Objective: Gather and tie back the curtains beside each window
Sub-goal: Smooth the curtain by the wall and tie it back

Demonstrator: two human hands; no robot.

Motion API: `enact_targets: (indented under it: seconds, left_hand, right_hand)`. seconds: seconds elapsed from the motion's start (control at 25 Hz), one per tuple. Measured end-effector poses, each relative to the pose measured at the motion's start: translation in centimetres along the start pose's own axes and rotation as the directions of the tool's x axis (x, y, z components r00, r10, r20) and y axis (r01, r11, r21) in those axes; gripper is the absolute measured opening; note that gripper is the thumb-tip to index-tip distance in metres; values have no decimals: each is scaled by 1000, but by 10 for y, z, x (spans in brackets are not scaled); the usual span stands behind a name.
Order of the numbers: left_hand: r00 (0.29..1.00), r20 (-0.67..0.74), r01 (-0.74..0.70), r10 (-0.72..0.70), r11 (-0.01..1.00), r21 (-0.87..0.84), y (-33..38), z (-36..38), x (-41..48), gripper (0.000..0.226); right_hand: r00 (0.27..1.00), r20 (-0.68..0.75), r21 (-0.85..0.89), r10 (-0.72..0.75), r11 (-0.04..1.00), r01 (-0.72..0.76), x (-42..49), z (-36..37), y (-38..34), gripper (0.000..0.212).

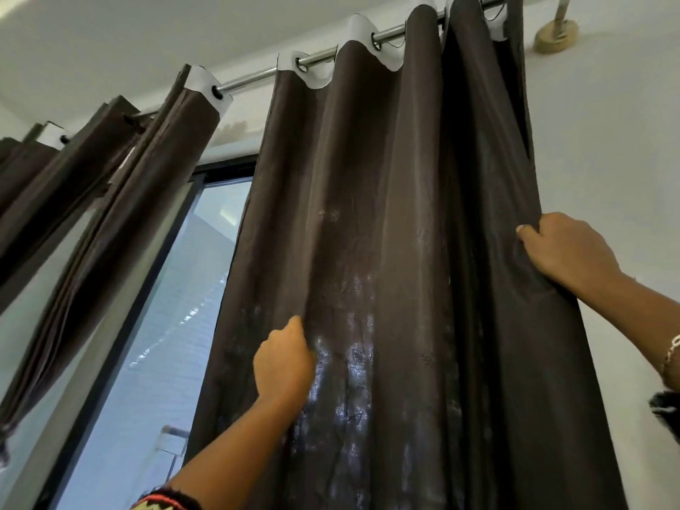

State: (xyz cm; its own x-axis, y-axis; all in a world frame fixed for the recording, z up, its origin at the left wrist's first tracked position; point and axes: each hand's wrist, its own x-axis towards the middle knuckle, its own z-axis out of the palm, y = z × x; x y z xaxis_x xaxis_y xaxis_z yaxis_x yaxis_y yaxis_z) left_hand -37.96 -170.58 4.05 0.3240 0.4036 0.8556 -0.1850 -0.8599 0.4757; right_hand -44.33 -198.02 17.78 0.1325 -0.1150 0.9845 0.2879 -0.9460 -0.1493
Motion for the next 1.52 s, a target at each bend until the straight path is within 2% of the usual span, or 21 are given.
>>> enact_targets:
  seconds: [0.12,0.2,0.32,0.44,0.52,0.64,0.76,0.88,0.96,1.04,1.12,1.2,1.28,1.36,1.44,1.52]
  left_hand:
    - [957,77,-283,280,959,24,37,-3,-32,32]
    - [910,97,-398,403,915,-67,67,-11,-44,24]
    - [841,120,-515,528,849,-119,117,-24,-52,23]
    - [742,156,-628,652,757,-181,164,-31,-72,22]
    - [703,156,-657,694,717,-231,181,-33,-81,21]
    - [741,149,-619,655,752,-227,174,-26,-79,18]
    - [822,-43,-569,568,815,-110,135,-18,-72,9]
    - [852,-307,-490,425,853,-181,84,-12,-58,28]
    - [882,-398,-367,254,898,-241,50,-5,-38,46]
    - [937,-349,-119,-5,936,-332,14,-6,-17,47]
    - [939,-258,133,-228,931,-340,-17,-9,1,50]
    - [916,-231,273,-329,931,-244,-38,-15,10,62]
    - [907,-188,339,-376,920,-198,-52,-22,16,60]
    - [921,-170,306,-350,922,-238,-58,-26,14,47]
    - [952,-227,130,-206,942,-309,-53,-30,1,35]
    - [954,-300,-82,-31,930,-358,-38,-36,-21,29]
  right_hand:
    - [1000,-18,-12,-6,1000,6,-1,2,4,30]
    - [1000,-19,-24,-6,1000,6,-3,3,6,30]
    - [1000,-11,-43,-12,999,11,-1,5,8,31]
    - [1000,-9,-46,-15,999,15,-1,7,14,30]
    - [1000,-1,-47,-3,999,3,-1,7,21,30]
    - [1000,7,-65,18,998,-17,1,7,28,32]
    - [1000,-2,-82,12,997,-12,0,9,27,32]
    - [1000,-11,-81,0,997,-1,-1,13,22,30]
    - [1000,-21,-72,-1,997,-1,-2,15,21,31]
    - [1000,-26,-82,-1,997,-1,-3,16,18,31]
    - [1000,-27,-88,-2,996,0,-3,18,15,31]
    - [1000,-25,-85,-1,996,-2,-2,18,13,31]
    - [1000,-20,-85,-4,996,2,-1,18,12,31]
    - [1000,-24,-86,-10,996,8,-2,18,10,31]
    - [999,-30,-93,-13,996,10,-3,18,8,31]
    - [999,-35,-106,-23,994,19,-3,17,8,30]
